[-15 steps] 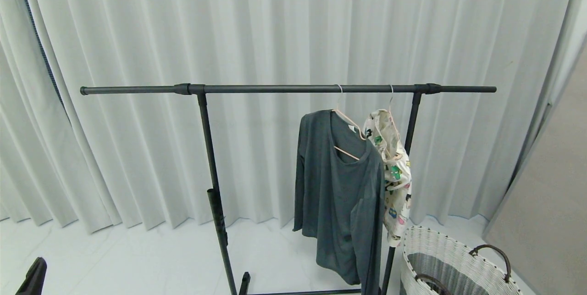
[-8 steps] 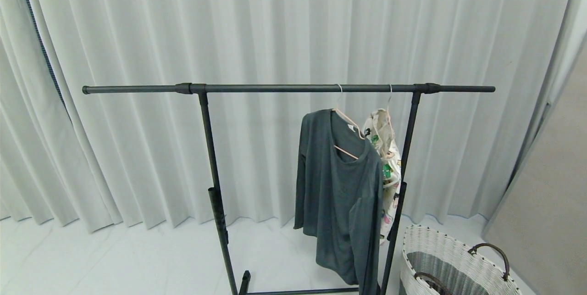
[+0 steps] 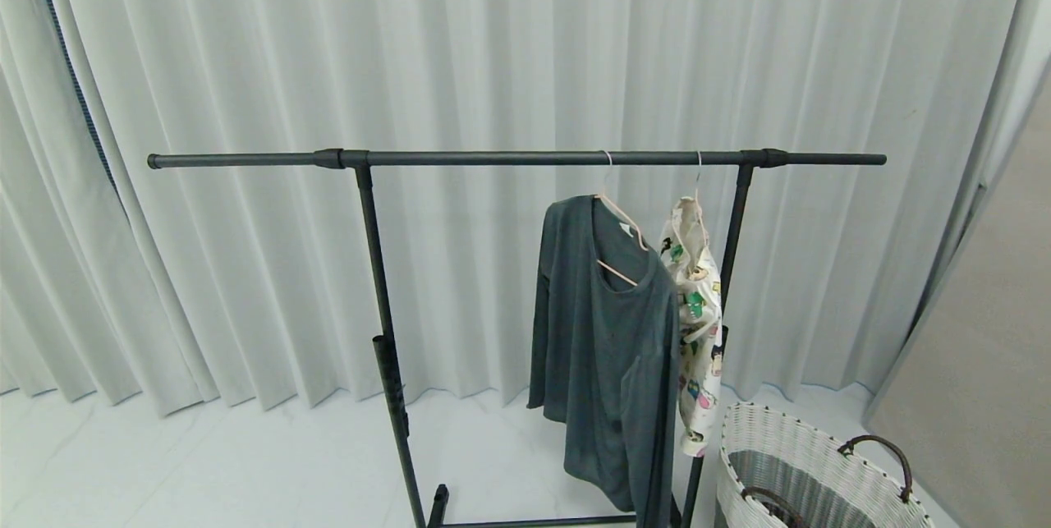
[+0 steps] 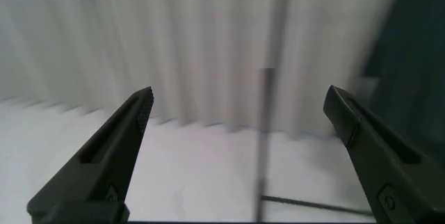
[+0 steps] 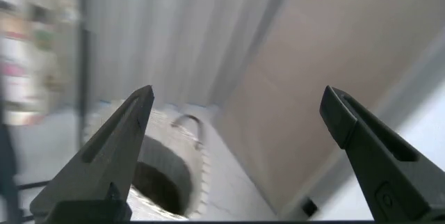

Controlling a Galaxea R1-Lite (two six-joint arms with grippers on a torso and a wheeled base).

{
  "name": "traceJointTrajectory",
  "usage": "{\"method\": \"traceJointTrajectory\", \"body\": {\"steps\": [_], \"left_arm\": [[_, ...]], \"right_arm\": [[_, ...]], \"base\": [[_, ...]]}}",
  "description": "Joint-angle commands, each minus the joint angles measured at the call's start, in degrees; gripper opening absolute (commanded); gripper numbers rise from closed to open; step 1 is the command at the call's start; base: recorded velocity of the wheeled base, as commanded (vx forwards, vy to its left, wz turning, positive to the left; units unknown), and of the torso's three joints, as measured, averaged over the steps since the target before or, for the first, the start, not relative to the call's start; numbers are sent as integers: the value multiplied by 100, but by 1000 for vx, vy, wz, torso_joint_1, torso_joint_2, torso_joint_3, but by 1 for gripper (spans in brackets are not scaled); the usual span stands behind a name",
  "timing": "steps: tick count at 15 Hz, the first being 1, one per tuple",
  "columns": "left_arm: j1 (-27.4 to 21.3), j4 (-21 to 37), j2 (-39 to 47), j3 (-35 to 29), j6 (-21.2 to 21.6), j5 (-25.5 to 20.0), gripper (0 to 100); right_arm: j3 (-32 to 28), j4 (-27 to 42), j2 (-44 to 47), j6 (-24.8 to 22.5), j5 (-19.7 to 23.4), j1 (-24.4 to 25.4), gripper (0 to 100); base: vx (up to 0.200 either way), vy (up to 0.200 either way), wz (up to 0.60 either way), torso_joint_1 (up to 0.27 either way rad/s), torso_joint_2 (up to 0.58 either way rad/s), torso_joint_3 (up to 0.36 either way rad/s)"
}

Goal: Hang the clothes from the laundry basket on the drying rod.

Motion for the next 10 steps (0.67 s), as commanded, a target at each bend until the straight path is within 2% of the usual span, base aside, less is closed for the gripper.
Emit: {"method": "traceJointTrajectory", "body": {"steps": [1, 2, 3, 4, 5, 7, 9, 10], "left_arm": [[-2, 12, 19, 0, -377, -1363, 100], [-2, 29, 28, 0, -597, -1855, 100], [-37, 223, 37, -35, -957, -2540, 100], [-125, 425, 54, -149, -1203, -2813, 100], [-222, 521, 63, -185, -1256, -2778, 100], [-125, 530, 142, -193, -1229, -2699, 100], [534, 530, 344, -193, -939, -2277, 100], [772, 530, 380, -185, -887, -2136, 100]], "right_arm": [[0, 91, 20, 393, 756, -1, 100], [0, 99, 20, 674, 1107, -1, 100], [0, 249, 20, 1069, 1626, -1, 100], [-35, 539, 20, 1245, 1872, -1, 100], [-149, 794, 72, 1228, 2004, 52, 100], [-149, 803, 187, 1228, 2004, 368, 100], [-149, 803, 134, 1219, 1977, 790, 100], [-149, 803, 108, 1210, 1933, 808, 100]], "base": [[0, 0, 0, 0, 0, 0], [0, 0, 0, 0, 0, 0], [0, 0, 0, 0, 0, 0], [0, 0, 0, 0, 0, 0], [0, 0, 0, 0, 0, 0], [0, 0, 0, 0, 0, 0], [0, 0, 0, 0, 0, 0], [0, 0, 0, 0, 0, 0]]}}
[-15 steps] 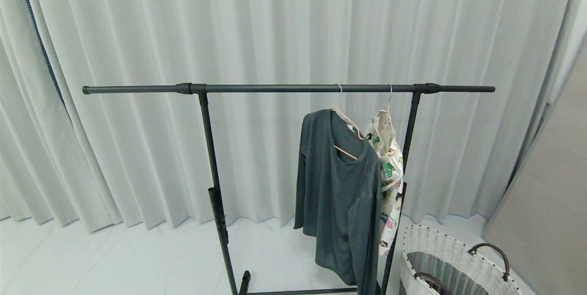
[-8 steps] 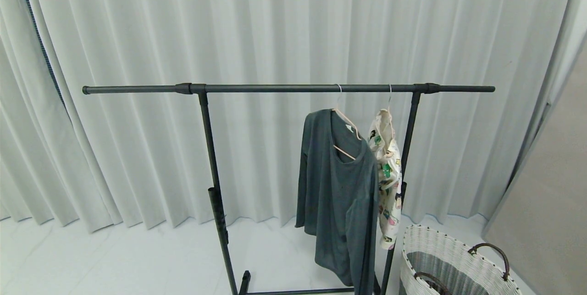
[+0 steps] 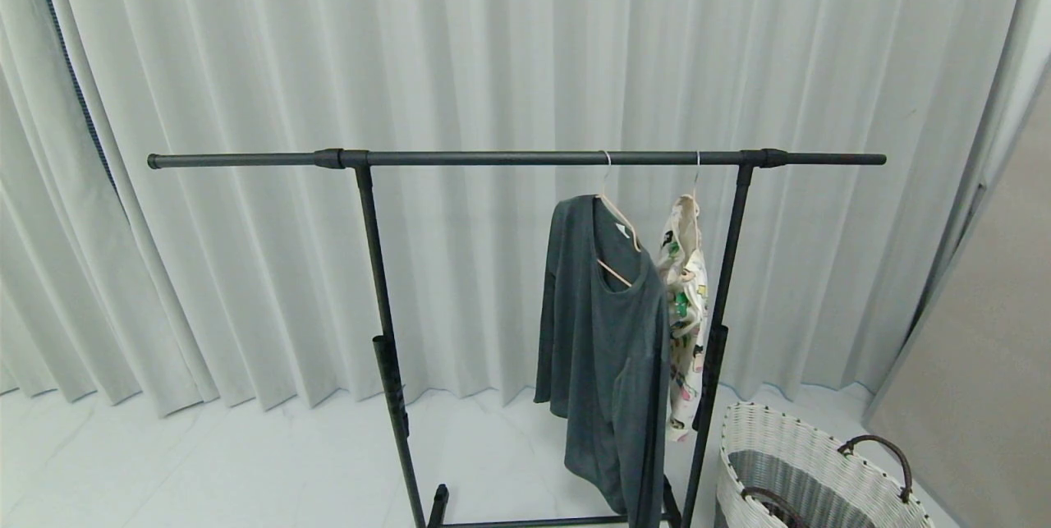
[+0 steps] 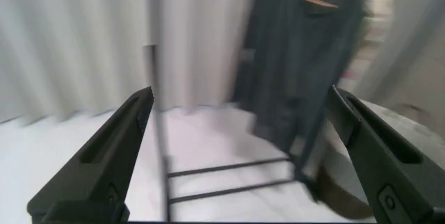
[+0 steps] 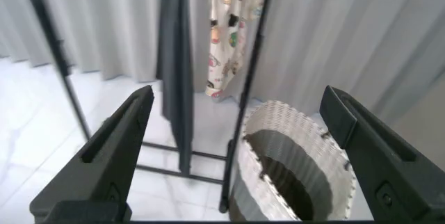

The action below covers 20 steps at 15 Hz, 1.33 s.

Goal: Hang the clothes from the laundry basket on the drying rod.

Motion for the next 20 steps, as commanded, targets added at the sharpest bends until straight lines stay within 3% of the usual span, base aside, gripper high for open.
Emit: {"method": "traceJointTrajectory", "body": {"steps": [1, 3, 5, 6, 8, 9, 12, 14, 18, 20], "left_arm": [[503, -8, -11, 13, 141, 205, 100], [433, -25, -274, 31, 106, 354, 100], [424, -25, -274, 40, 89, 609, 100], [345, -16, -318, 31, 106, 416, 100], [72, 1, -415, 22, 317, -59, 100], [99, 1, -397, 22, 484, -42, 100], [257, 1, -459, 31, 625, 539, 100], [257, 1, -283, 31, 634, 530, 100], [204, 1, -643, 31, 634, 547, 100], [187, -8, -687, 31, 598, 653, 100]], "right_arm": [[-2, -3, -85, -70, -315, 45, 100], [-2, -21, -111, -202, -746, 27, 100], [-2, -21, -103, -333, -772, 9, 100], [-2, -12, -67, -333, -781, -281, 100], [-11, 6, -24, -298, -764, -1309, 100], [-11, 6, -111, -298, -702, -1388, 100], [-11, 14, -358, -210, 115, -1221, 100], [-2, 6, -67, -175, 440, -1001, 100], [-2, -12, -103, 9, 168, 537, 100], [33, -109, -296, -8, 45, 633, 100]], "base": [[0, 0, 0, 0, 0, 0], [0, 0, 0, 0, 0, 0], [0, 0, 0, 0, 0, 0], [0, 0, 0, 0, 0, 0], [0, 0, 0, 0, 0, 0], [0, 0, 0, 0, 0, 0], [0, 0, 0, 0, 0, 0], [0, 0, 0, 0, 0, 0], [0, 0, 0, 0, 0, 0], [0, 0, 0, 0, 0, 0]]}}
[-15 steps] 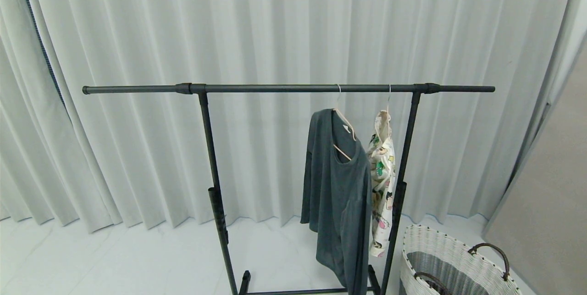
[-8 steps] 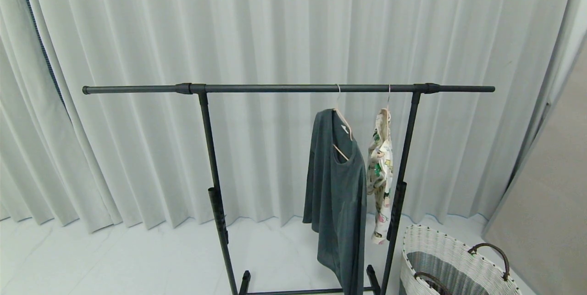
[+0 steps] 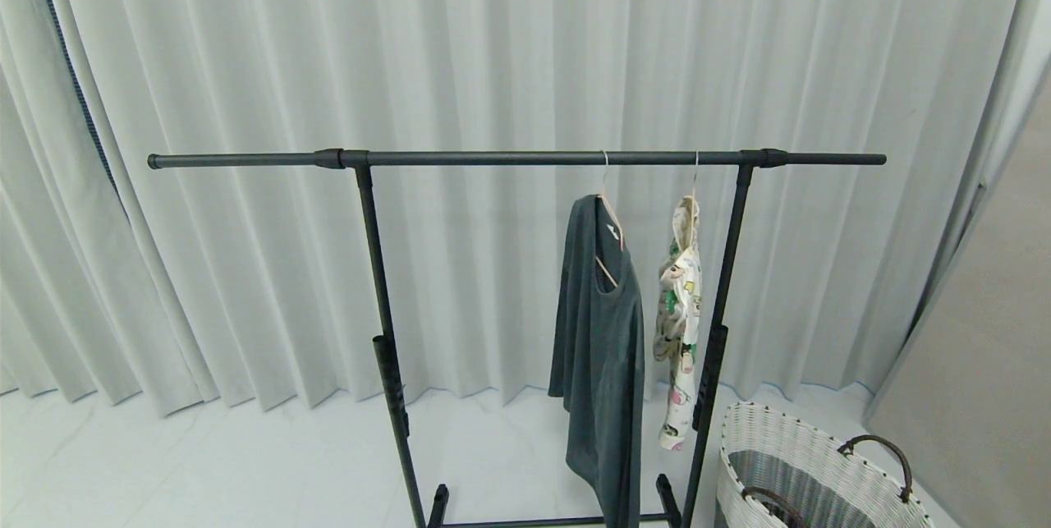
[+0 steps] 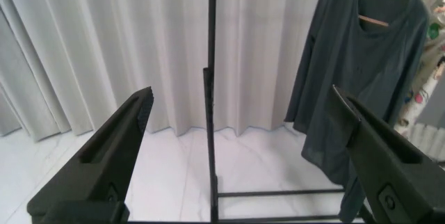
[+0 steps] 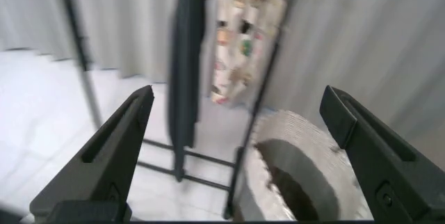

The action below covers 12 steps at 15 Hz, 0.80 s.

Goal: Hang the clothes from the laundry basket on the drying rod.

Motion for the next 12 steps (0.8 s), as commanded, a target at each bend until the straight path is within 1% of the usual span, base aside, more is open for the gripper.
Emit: {"method": "traceJointTrajectory", "body": {"steps": [1, 2, 3, 4, 5, 6, 7, 8, 10, 12], "left_arm": [[-11, -3, -101, 1, 0, 31, 100], [-11, -3, -101, 10, -18, 40, 100], [-11, -3, -101, 10, -9, 31, 100], [-11, -3, -110, 10, -9, 40, 100], [-11, -3, -110, 1, -9, 31, 100], [-11, -12, -101, 10, -27, 40, 100], [-11, -3, -110, 10, -9, 40, 100], [-11, -3, -110, 10, -9, 40, 100], [-11, -3, -110, 10, -44, -57, 100], [-11, -12, -110, 10, -106, -57, 100]], "right_arm": [[23, -60, -473, 40, -685, -130, 100], [50, -113, -473, 40, -1485, -94, 100], [85, -262, -473, 40, -1924, -94, 100], [129, -324, -473, 32, -2012, -94, 100], [138, -271, -473, -56, -2337, -94, 100], [138, -262, -473, -171, -2293, -94, 100], [138, -166, -473, -171, -2223, -94, 100], [138, -113, -473, -144, -2223, -86, 100], [138, -104, -464, 146, -2214, -59, 100], [129, -95, -464, 120, -2214, -59, 100]], "base": [[0, 0, 0, 0, 0, 0], [0, 0, 0, 0, 0, 0], [0, 0, 0, 0, 0, 0], [0, 0, 0, 0, 0, 0], [0, 0, 0, 0, 0, 0], [0, 0, 0, 0, 0, 0], [0, 0, 0, 0, 0, 0], [0, 0, 0, 0, 0, 0], [0, 0, 0, 0, 0, 0], [0, 0, 0, 0, 0, 0]]}}
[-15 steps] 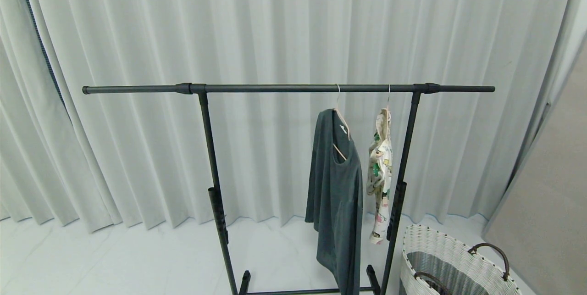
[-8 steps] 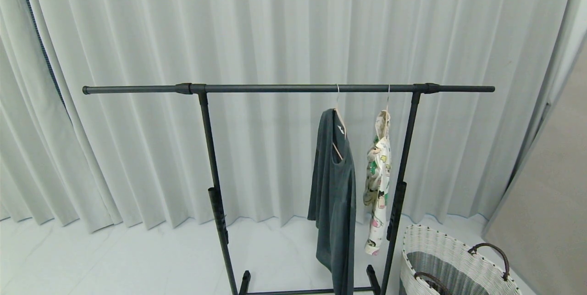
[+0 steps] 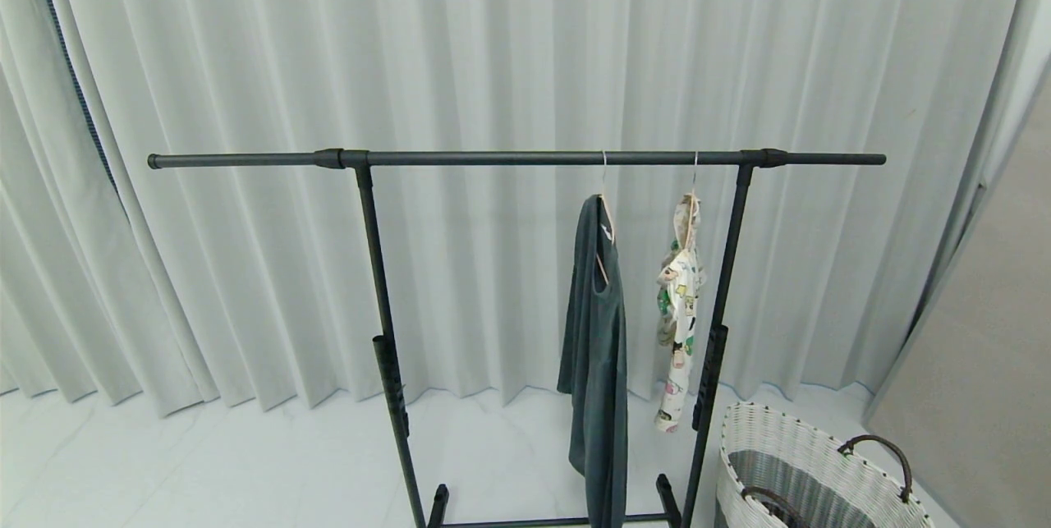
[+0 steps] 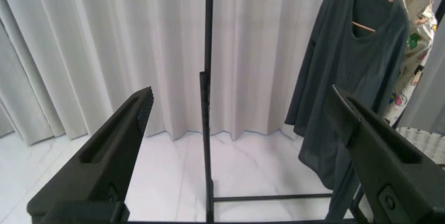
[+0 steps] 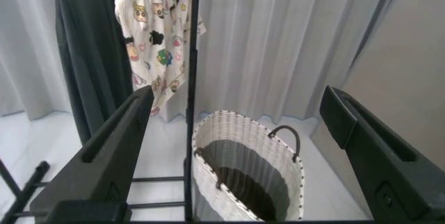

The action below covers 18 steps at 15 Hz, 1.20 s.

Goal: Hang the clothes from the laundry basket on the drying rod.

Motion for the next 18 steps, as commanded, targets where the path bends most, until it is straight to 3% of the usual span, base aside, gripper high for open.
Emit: {"method": "traceJointTrajectory", "body": {"steps": [1, 18], "left_arm": [[2, -3, -13, -1, -40, -12, 100], [2, -3, -13, -1, -40, -12, 100]], "right_arm": [[0, 2, -12, 58, -14, 7, 100], [0, 2, -21, 76, -5, 7, 100]], "base": [[0, 0, 0, 0, 0, 0], [0, 0, 0, 0, 0, 0]]}}
